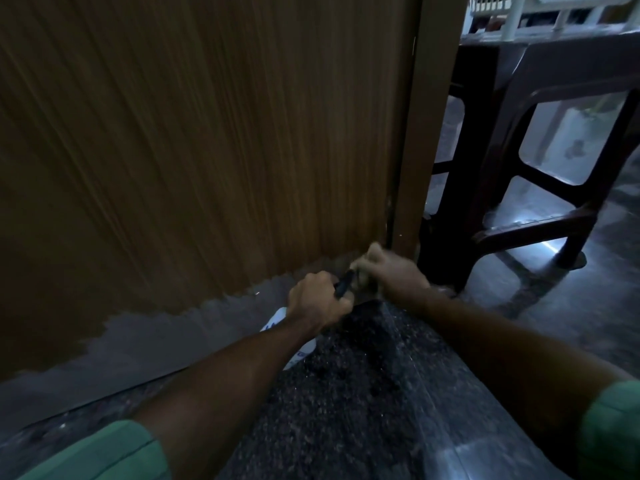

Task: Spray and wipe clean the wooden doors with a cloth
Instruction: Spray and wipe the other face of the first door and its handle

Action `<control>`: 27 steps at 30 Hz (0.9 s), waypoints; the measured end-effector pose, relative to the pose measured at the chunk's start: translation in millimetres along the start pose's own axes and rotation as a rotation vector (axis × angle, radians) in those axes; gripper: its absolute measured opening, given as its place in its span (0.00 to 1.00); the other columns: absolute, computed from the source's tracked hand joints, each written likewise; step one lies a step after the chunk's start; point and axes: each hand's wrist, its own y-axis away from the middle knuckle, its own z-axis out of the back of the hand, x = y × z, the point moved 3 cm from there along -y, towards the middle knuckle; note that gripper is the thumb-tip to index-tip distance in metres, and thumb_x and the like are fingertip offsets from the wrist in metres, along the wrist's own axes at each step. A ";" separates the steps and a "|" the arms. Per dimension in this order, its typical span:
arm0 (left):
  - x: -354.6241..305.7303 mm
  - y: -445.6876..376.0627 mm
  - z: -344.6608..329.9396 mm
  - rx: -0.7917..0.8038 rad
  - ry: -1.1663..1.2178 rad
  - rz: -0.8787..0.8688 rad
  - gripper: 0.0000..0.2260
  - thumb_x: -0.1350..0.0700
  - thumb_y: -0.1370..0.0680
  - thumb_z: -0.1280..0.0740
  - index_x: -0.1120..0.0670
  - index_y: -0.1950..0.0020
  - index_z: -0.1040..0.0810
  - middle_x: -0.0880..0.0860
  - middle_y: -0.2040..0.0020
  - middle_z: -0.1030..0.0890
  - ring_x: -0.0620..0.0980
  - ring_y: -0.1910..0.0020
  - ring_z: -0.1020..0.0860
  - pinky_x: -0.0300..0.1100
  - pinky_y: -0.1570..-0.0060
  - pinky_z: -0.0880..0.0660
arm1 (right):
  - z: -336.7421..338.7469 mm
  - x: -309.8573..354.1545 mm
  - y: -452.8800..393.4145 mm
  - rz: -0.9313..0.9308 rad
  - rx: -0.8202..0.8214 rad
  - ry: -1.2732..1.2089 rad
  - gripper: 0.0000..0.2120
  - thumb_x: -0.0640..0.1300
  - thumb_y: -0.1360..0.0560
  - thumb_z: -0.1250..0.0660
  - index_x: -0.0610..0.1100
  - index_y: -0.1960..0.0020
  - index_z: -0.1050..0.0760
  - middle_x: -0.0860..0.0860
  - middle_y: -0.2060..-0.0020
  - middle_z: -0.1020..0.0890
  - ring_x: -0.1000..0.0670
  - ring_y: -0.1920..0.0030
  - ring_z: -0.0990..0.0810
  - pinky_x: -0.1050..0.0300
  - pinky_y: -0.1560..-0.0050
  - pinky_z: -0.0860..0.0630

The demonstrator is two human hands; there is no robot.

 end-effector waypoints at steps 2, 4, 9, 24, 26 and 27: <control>2.9 0.5 -2.0 -0.003 0.033 -0.005 0.12 0.42 0.24 0.31 0.50 0.58 0.19 0.53 0.59 0.17 0.57 0.58 0.18 0.45 0.60 0.26 | -11.1 -2.8 7.0 0.029 0.133 0.038 0.19 0.42 0.22 0.32 0.49 0.33 0.30 0.46 0.38 0.33 0.41 0.43 0.21 0.48 0.56 0.21; 6.8 -0.7 -1.5 -0.026 0.061 -0.004 0.13 0.42 0.25 0.32 0.50 0.63 0.22 0.51 0.62 0.18 0.56 0.61 0.20 0.45 0.62 0.28 | -4.1 2.5 1.6 -0.055 -0.073 -0.016 0.21 0.38 0.25 0.32 0.47 0.34 0.32 0.44 0.40 0.31 0.40 0.48 0.20 0.49 0.60 0.19; 21.2 -3.4 -2.8 -0.086 0.121 -0.016 0.15 0.41 0.28 0.35 0.51 0.67 0.29 0.50 0.68 0.24 0.56 0.67 0.23 0.47 0.67 0.29 | 13.0 16.6 -17.0 -0.286 -0.628 -0.030 0.18 0.34 0.27 0.33 0.44 0.39 0.26 0.41 0.43 0.26 0.42 0.52 0.21 0.53 0.61 0.21; 51.6 -0.1 18.9 -0.164 0.149 -0.076 0.16 0.42 0.28 0.35 0.51 0.68 0.30 0.50 0.73 0.27 0.51 0.73 0.27 0.44 0.70 0.38 | -7.3 47.9 -36.1 0.124 -0.658 0.115 0.12 0.40 0.17 0.41 0.48 0.35 0.27 0.42 0.41 0.30 0.43 0.52 0.26 0.50 0.56 0.22; 58.7 3.4 20.4 -0.154 0.120 -0.080 0.15 0.43 0.27 0.33 0.51 0.68 0.29 0.49 0.72 0.26 0.50 0.72 0.25 0.45 0.71 0.35 | -28.1 43.2 -26.5 0.298 -0.497 0.202 0.14 0.41 0.20 0.37 0.48 0.35 0.28 0.42 0.43 0.30 0.43 0.53 0.27 0.49 0.58 0.21; 61.5 6.3 21.4 -0.155 0.115 -0.084 0.16 0.45 0.26 0.31 0.52 0.67 0.29 0.49 0.72 0.25 0.50 0.72 0.25 0.45 0.70 0.34 | -37.5 41.7 -20.4 0.390 -0.364 0.230 0.16 0.42 0.23 0.34 0.48 0.36 0.28 0.42 0.43 0.29 0.43 0.54 0.26 0.49 0.59 0.21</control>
